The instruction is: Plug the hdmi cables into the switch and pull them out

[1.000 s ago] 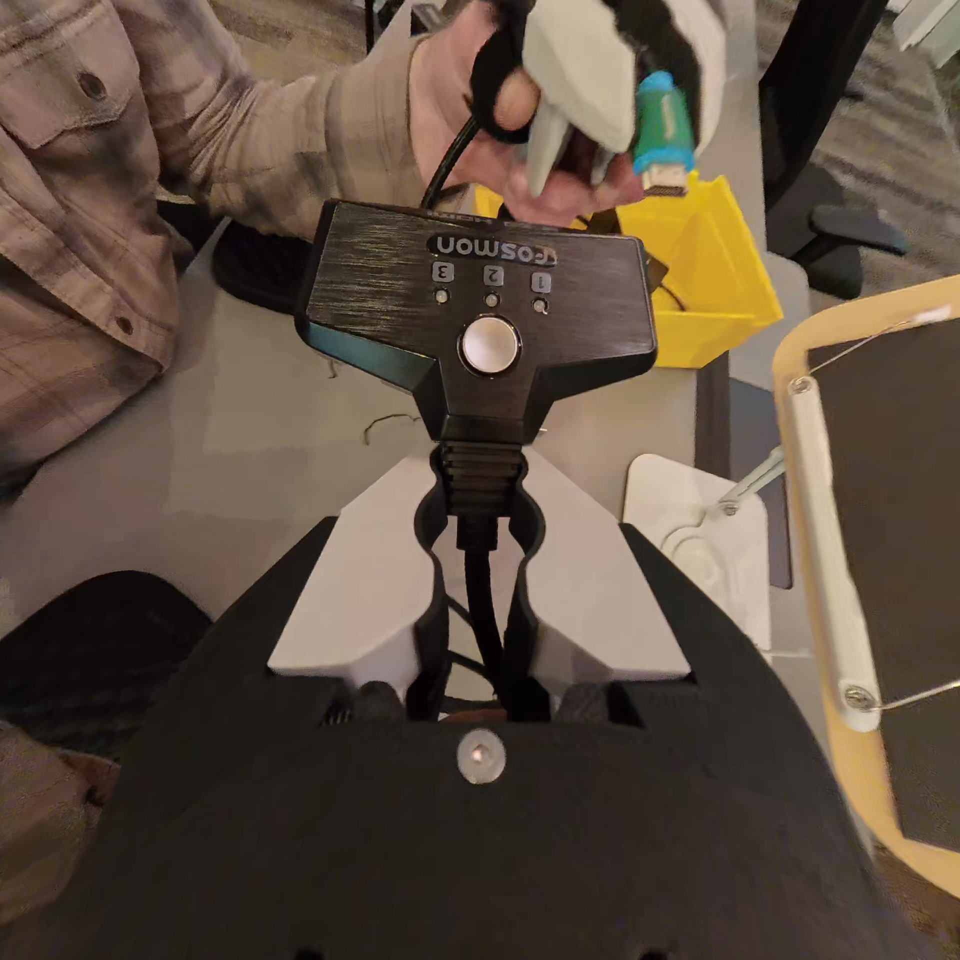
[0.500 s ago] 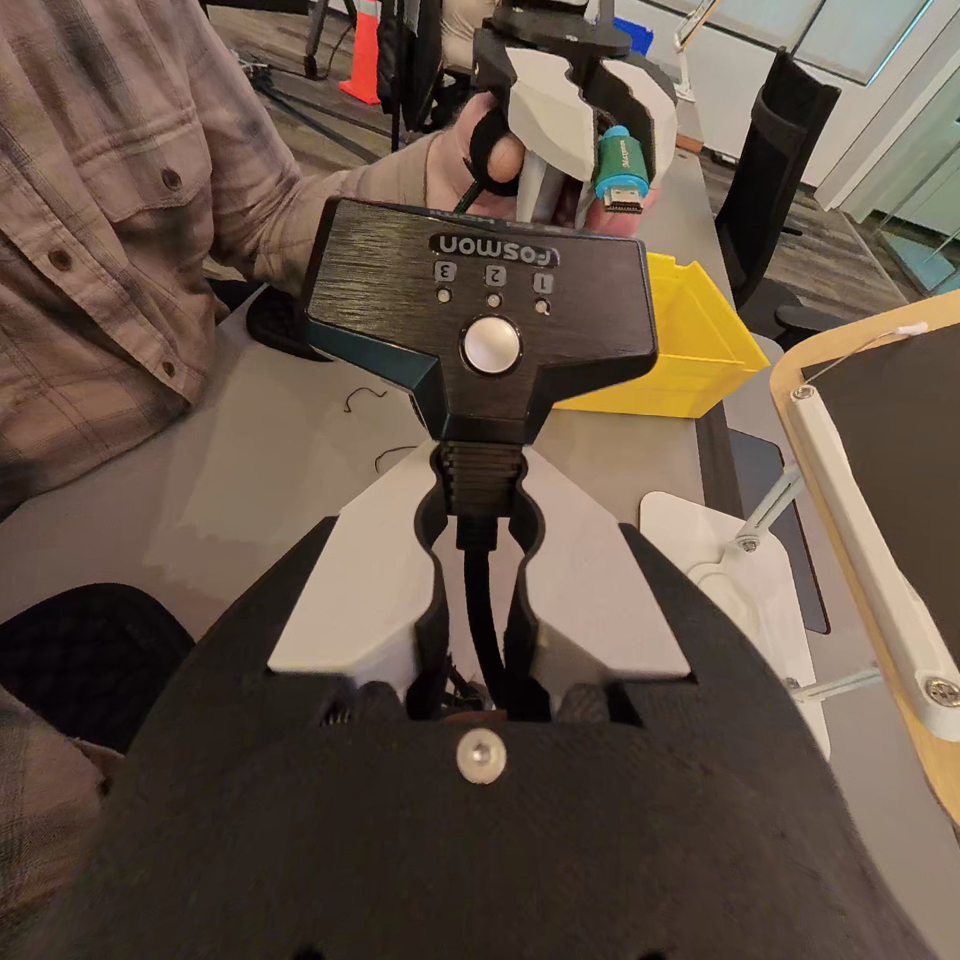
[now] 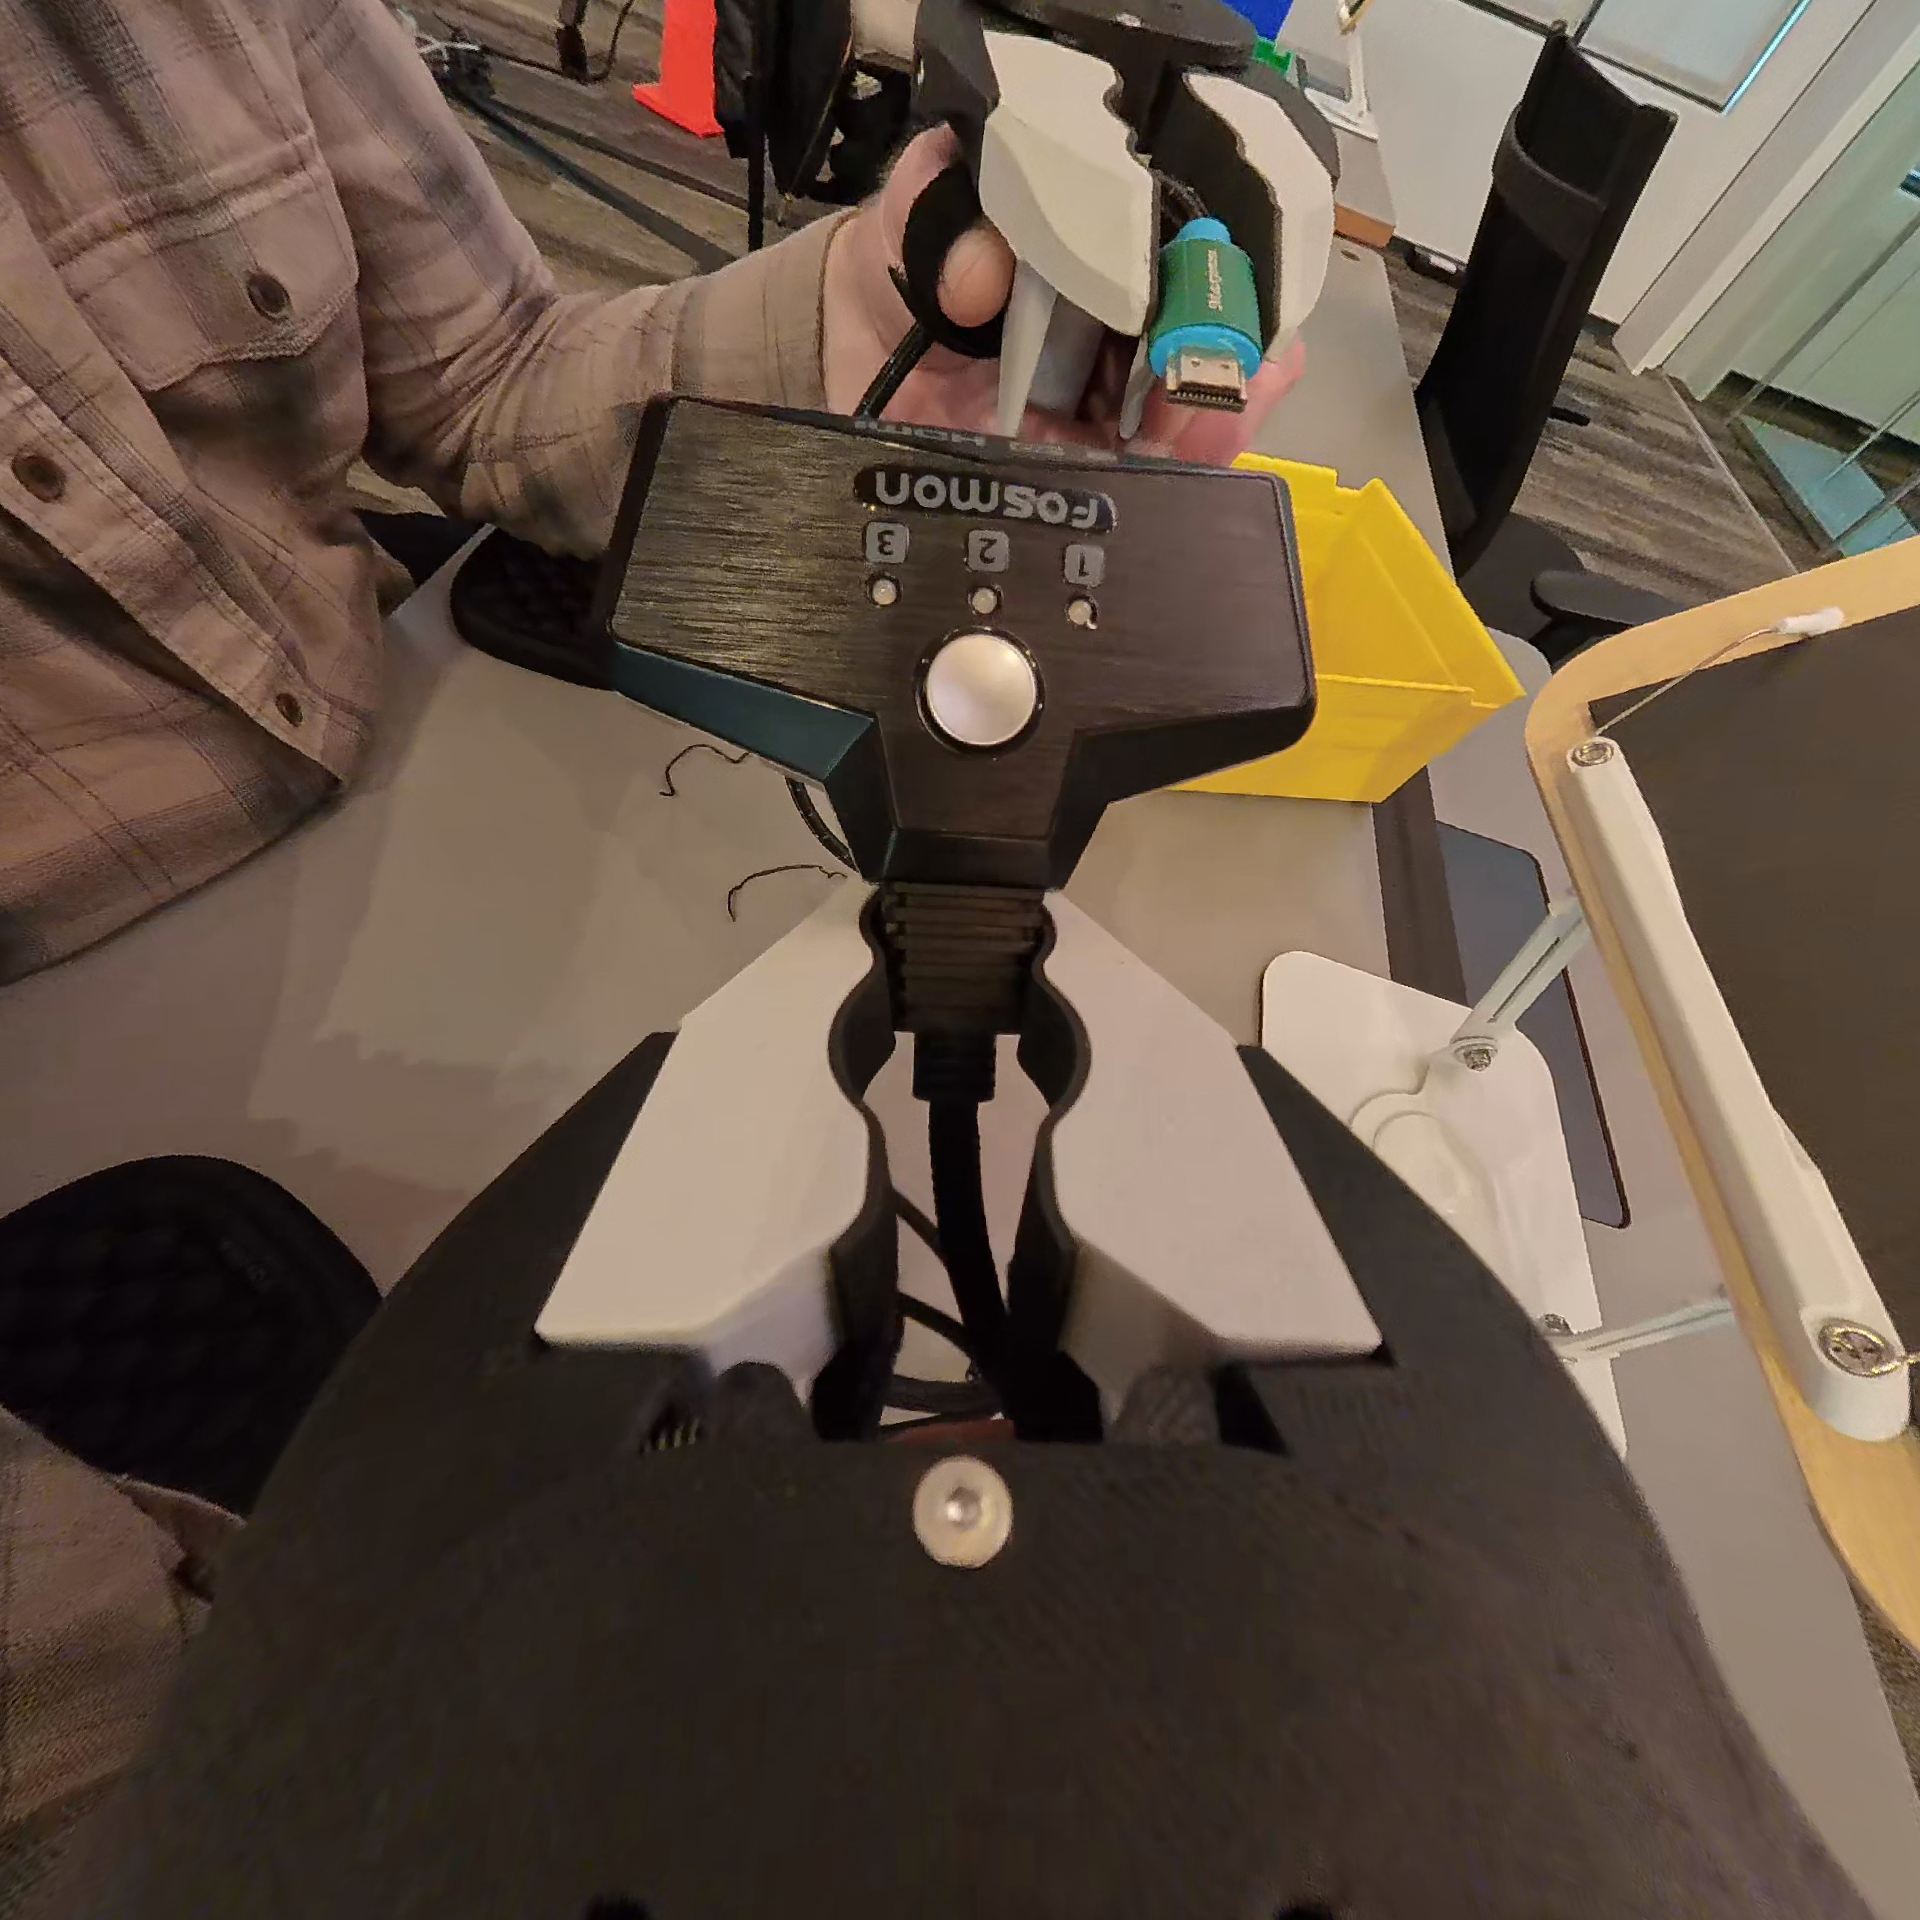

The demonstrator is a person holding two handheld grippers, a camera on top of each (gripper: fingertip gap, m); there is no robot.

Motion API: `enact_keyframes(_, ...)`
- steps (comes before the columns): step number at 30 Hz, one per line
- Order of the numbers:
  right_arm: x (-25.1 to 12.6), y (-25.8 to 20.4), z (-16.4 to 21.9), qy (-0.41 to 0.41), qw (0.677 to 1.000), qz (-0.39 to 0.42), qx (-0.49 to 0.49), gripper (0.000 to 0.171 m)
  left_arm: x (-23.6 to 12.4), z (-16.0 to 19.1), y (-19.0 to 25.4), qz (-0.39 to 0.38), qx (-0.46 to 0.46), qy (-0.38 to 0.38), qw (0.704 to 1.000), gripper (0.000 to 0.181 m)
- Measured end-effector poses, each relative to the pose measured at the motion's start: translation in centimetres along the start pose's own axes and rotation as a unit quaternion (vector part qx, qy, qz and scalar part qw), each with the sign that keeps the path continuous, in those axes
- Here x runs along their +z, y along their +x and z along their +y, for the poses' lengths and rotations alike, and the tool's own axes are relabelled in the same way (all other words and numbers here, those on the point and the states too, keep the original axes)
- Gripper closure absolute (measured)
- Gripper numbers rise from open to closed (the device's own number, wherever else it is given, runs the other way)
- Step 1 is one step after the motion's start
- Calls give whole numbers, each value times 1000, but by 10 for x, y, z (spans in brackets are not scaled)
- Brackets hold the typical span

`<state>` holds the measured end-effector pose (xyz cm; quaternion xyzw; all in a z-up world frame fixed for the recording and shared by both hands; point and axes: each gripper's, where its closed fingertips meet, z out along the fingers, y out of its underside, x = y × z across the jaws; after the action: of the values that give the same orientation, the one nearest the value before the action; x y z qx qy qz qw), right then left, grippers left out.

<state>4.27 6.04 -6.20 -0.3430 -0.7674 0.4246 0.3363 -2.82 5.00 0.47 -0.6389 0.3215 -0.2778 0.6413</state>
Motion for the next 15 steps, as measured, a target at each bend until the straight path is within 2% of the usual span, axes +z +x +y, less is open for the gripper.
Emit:
enact_keyframes(10,1,6,5,-6,1000,11,5,154,0,3,-4,-7,2,-3,1000,159)
enact_keyframes(12,3,13,9,-21,999,30,5,155,-2,5,-11,-25,16,-13,999,159)
enact_keyframes(15,11,25,17,-88,994,68,-12,155,-8,9,-22,-49,31,-26,998,159)
